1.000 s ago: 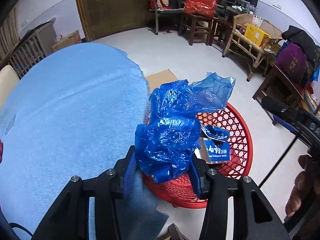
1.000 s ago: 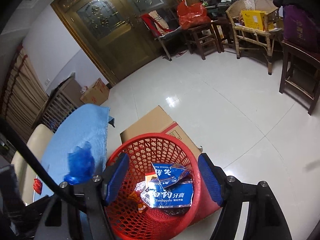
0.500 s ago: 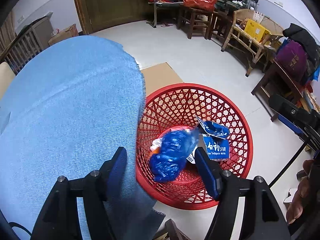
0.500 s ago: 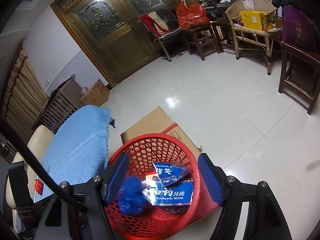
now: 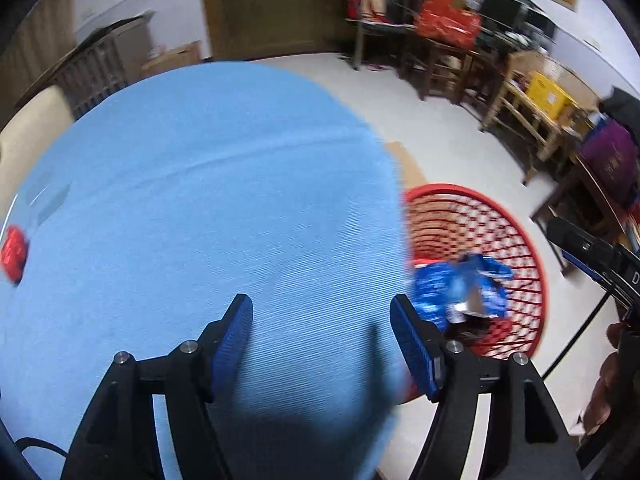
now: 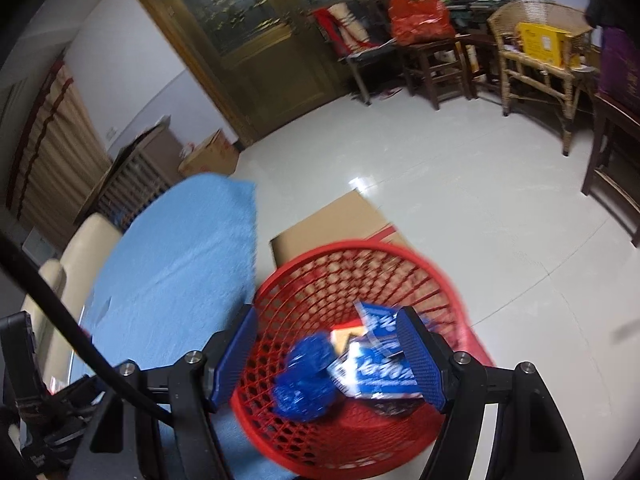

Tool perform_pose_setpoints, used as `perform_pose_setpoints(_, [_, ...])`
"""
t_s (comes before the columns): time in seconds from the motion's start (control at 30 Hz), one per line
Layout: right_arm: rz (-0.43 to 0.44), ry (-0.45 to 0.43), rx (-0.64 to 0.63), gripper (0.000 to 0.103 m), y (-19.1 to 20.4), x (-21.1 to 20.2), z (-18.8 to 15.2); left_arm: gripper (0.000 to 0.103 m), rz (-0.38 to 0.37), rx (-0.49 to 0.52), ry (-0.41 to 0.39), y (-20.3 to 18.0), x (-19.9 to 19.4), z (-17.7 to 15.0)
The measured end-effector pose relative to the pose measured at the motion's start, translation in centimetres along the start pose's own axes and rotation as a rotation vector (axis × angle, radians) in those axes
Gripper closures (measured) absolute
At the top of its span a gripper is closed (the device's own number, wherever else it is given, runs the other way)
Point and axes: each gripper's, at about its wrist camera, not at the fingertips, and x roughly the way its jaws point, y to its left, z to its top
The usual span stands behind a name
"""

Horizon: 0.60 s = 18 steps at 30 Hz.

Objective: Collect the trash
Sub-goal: 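Move both tools back over the table toward the red bag and clear tray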

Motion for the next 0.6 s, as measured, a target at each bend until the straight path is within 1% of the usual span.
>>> perform_pose_setpoints(0.07, [0.015, 0.025, -0.032, 0.028, 1.6, 0.8, -0.5, 0.031, 0.042, -0.041, 0.007, 3.0, 0.1, -0.7])
perform_pose_setpoints(0.2, [0.048, 0.068, -0.094, 0.028, 5.0, 2.3, -1.5, 0.031, 0.102, -0.125, 0.015, 8.9, 0.2, -1.7])
perform_pose_setpoints(0.27, [0.065, 0.085, -0.123, 0.028, 6.7, 2.9, -2.0, 0.031, 0.164, -0.168, 0.011, 12.6, 0.0, -1.9])
perform_pose_setpoints(0.37, [0.083, 0.108, -0.167, 0.028, 9.3, 3.8, -2.8, 0.031, 0.218, -0.241, -0.012, 17.4, -0.7, -1.7])
perform_pose_setpoints(0.47, [0.091, 0.130, -0.199, 0.028, 11.4, 4.6, -3.5, 0.031, 0.293, -0.328, -0.041, 23.0, -1.6, -1.1])
perform_pose_setpoints(0.6, [0.092, 0.149, -0.232, 0.028, 13.7, 5.5, -4.0, 0.031, 0.356, -0.408, -0.070, 28.9, -2.1, -0.3])
